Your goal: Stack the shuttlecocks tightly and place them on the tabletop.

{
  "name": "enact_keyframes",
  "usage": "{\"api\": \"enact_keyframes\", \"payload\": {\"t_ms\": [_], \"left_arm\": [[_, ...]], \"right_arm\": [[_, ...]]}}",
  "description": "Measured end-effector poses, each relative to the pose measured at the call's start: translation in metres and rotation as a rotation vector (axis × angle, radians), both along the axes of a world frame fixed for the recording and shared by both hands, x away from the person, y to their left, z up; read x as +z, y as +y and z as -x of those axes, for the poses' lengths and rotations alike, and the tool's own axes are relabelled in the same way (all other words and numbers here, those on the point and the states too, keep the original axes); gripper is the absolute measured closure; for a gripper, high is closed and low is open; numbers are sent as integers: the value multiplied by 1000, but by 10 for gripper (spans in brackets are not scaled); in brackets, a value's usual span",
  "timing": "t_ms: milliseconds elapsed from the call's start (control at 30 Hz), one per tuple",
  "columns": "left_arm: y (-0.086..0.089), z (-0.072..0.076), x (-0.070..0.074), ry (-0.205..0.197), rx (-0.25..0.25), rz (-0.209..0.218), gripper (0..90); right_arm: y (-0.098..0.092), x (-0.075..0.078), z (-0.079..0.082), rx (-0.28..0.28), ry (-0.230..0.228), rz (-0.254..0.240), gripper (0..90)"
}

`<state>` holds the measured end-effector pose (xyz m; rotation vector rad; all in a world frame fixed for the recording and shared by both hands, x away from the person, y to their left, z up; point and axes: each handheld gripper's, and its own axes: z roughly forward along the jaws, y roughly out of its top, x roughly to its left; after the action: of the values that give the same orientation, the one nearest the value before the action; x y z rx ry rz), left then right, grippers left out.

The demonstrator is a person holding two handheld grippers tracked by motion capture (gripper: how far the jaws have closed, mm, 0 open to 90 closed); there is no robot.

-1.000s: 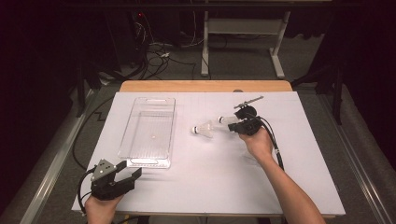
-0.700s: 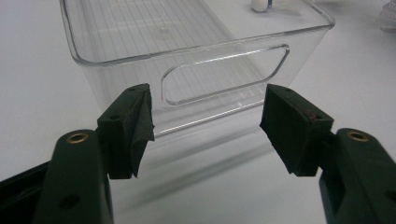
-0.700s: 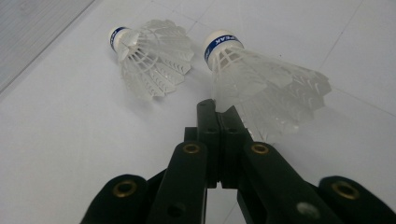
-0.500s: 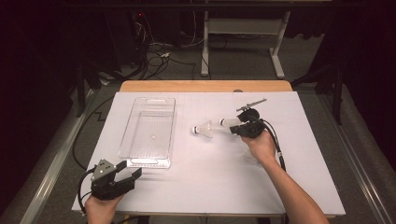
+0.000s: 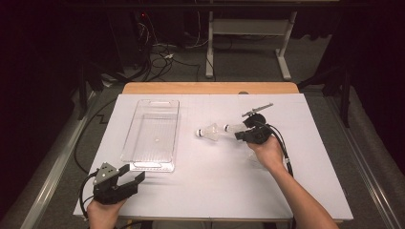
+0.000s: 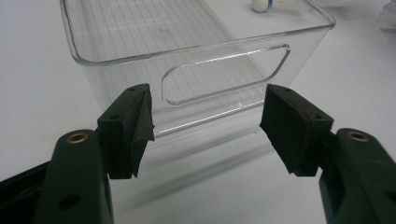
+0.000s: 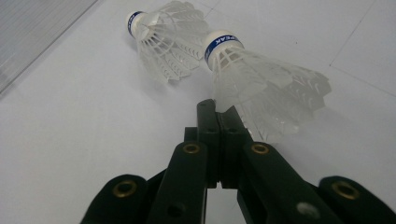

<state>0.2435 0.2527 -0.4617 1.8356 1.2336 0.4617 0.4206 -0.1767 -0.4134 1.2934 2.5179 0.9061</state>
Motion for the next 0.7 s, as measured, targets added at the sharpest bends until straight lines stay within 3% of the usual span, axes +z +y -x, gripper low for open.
{"api": "enact_keyframes", "payload": {"t_ms": [700], "left_arm": [[0, 0, 0, 1, -1, 2, 348]], "right_arm": [[6, -4, 4, 31, 7, -7, 900]]}}
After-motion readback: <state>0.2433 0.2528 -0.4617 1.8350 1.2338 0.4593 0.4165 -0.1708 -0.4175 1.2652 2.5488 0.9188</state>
